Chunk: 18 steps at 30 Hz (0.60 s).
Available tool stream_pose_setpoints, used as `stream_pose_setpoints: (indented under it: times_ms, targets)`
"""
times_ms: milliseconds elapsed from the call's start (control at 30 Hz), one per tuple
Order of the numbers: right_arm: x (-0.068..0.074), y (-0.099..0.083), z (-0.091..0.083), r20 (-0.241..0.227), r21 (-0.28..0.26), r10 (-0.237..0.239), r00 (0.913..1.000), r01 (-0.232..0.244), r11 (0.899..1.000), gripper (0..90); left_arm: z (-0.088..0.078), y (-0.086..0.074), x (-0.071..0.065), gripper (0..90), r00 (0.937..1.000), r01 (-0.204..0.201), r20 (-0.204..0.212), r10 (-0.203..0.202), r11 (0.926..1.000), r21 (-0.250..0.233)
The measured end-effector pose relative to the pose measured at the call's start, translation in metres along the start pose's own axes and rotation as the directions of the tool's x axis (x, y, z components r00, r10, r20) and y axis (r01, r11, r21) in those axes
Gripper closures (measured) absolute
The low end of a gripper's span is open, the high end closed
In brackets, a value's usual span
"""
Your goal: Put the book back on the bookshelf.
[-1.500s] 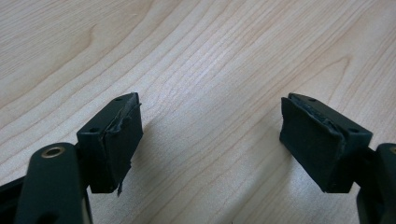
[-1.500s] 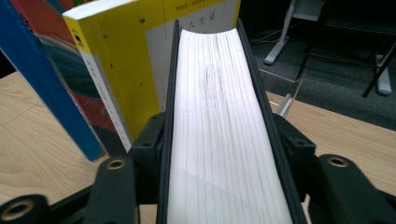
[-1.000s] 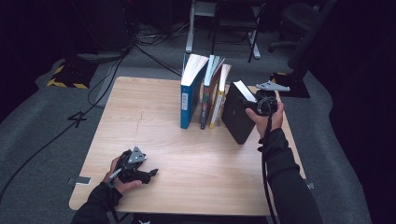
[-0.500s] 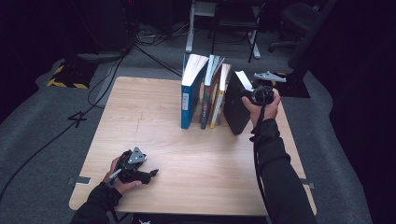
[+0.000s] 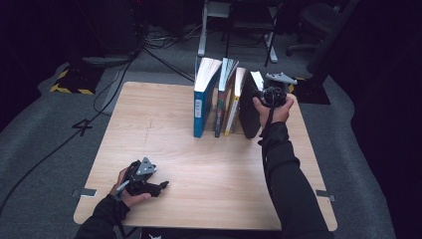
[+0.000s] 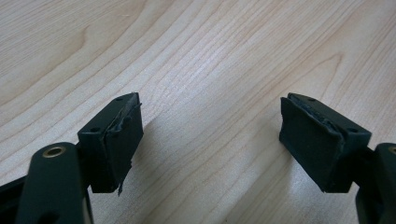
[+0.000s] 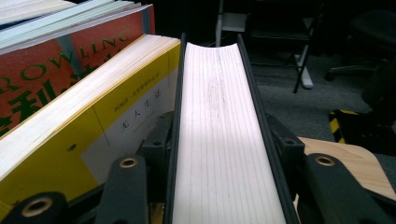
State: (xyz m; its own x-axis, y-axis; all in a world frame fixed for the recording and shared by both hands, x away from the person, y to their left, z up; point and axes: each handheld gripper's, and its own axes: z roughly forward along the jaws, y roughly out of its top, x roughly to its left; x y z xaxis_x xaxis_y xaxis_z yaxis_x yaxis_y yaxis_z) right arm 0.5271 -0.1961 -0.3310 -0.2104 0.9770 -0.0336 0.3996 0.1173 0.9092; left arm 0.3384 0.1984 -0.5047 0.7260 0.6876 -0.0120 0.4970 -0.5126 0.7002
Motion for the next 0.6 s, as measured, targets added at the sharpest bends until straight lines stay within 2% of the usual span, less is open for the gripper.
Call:
stream_pose_setpoints:
  times_ms: [100, 133, 367, 600]
  targets:
    - [0.0, 0.001, 0.001, -0.009, -0.018, -0.004, 0.9999, 0.004, 1.0, 53.3, 0.0, 0.0, 0.0, 21.4, 1.0, -0.004, -0.001, 0.004, 1.0, 0.0]
    - [0.0, 0.002, 0.003, -0.003, -0.023, 0.01, 1.0, -0.01, 1.0, 53.3, 0.0, 0.0, 0.0, 21.4, 1.0, -0.004, -0.001, 0.004, 1.0, -0.001]
    - [0.003, 0.003, 0.015, 0.004, -0.013, -0.006, 1.0, 0.006, 1.0, 53.3, 0.0, 0.0, 0.0, 21.4, 1.0, -0.005, 0.004, 0.005, 1.0, -0.001]
    - [-0.002, -0.005, 0.032, 0.001, 0.001, 0.025, 0.9997, -0.025, 1.0, 53.2, 0.0, 0.0, -0.001, 21.4, 1.0, -0.007, 0.005, 0.007, 1.0, -0.002]
